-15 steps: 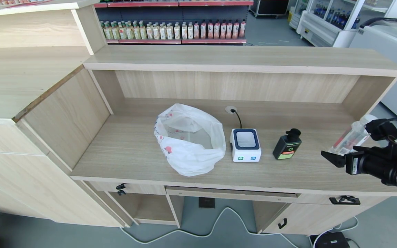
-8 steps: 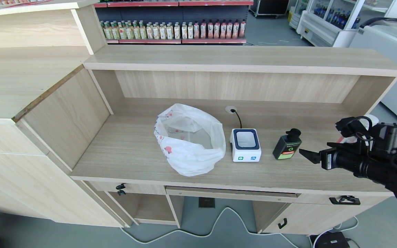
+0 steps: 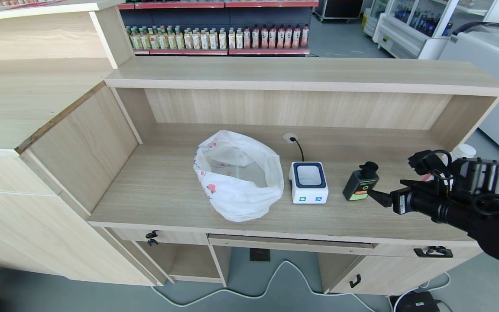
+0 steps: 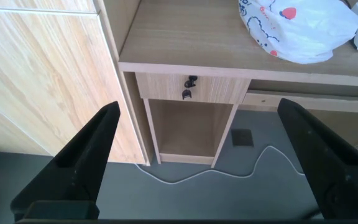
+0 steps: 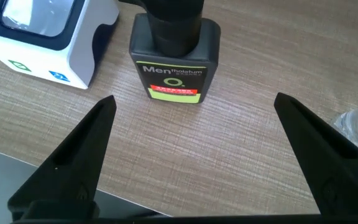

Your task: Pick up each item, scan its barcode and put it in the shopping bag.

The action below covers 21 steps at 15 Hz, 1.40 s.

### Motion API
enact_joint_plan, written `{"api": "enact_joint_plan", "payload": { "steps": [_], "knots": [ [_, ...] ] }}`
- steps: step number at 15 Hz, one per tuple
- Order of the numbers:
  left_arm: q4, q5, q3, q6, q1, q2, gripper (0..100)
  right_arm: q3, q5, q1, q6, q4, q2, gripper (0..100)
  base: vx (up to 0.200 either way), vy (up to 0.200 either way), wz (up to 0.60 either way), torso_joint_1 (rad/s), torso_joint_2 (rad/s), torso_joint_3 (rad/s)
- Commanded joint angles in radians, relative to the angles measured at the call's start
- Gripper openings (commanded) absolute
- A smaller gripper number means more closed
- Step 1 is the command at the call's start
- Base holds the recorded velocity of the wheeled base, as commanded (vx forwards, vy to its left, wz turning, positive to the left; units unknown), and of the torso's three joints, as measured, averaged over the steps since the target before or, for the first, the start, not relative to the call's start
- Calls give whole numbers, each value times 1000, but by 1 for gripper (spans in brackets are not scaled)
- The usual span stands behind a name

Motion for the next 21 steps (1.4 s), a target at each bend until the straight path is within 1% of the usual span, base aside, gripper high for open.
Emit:
{"api": "enact_joint_plan", "payload": {
  "steps": [1, 5, 7, 11, 15, 16, 17, 18, 21],
  "knots": [
    [0, 0, 0, 0, 0, 0, 100, 2, 1, 0, -2, 0, -4, 100, 0, 0, 0, 0, 0, 0],
    [0, 0, 0, 0, 0, 0, 100, -9, 2, 1, -3, -10, 9, 100, 0, 0, 0, 0, 0, 0],
    [0, 0, 0, 0, 0, 0, 100, -5, 1, 1, -8, -109, 53, 100, 0, 0, 0, 0, 0, 0],
    [0, 0, 0, 0, 0, 0, 100, -6, 1, -9, -9, -168, 111, 100, 0, 0, 0, 0, 0, 0],
    [0, -2, 0, 0, 0, 0, 100, -32, 10, -31, -12, -168, 142, 100, 0, 0, 0, 0, 0, 0],
    [0, 0, 0, 0, 0, 0, 100, -48, 39, -31, -14, -168, 159, 100, 0, 0, 0, 0, 0, 0],
    [0, 0, 0, 0, 0, 0, 100, -48, 39, -31, -14, -168, 159, 100, 0, 0, 0, 0, 0, 0],
    [0, 0, 0, 0, 0, 0, 100, -61, 99, -31, -28, -169, 170, 100, 0, 0, 0, 0, 0, 0],
    [0, 0, 0, 0, 0, 0, 100, -84, 166, -29, -55, -168, 194, 100, 0, 0, 0, 0, 0, 0]
  ]
}}
